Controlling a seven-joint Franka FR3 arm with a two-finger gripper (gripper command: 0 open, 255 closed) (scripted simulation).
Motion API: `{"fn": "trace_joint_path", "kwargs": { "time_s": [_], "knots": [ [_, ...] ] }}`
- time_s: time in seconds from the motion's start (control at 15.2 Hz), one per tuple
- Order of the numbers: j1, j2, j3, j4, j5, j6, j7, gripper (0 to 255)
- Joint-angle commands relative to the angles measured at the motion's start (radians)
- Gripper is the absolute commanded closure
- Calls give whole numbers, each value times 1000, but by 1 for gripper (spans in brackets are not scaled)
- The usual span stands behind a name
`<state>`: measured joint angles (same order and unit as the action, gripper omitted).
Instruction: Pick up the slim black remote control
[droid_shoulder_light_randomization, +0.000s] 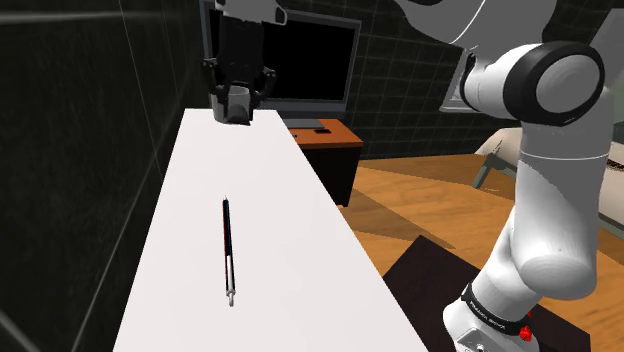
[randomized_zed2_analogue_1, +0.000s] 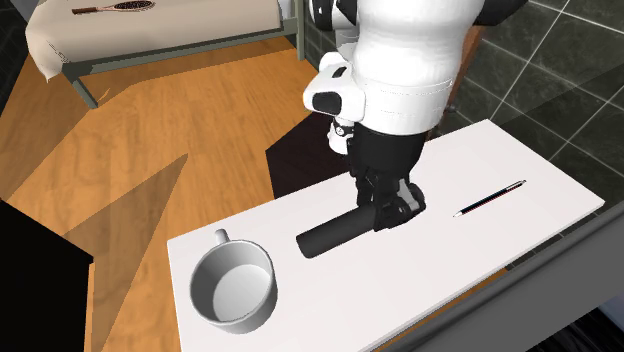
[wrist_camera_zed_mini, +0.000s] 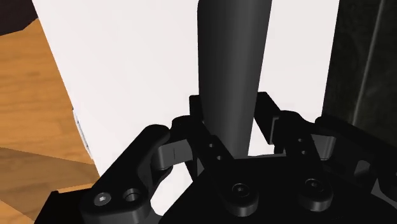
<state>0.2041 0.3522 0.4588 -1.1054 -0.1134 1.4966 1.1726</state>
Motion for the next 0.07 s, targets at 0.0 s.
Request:
{"fn": "trace_joint_path", "kwargs": {
  "time_s": [0.0],
  "knots": [
    [6, 9, 0, 22, -4, -14, 4, 255]
  ]
}}
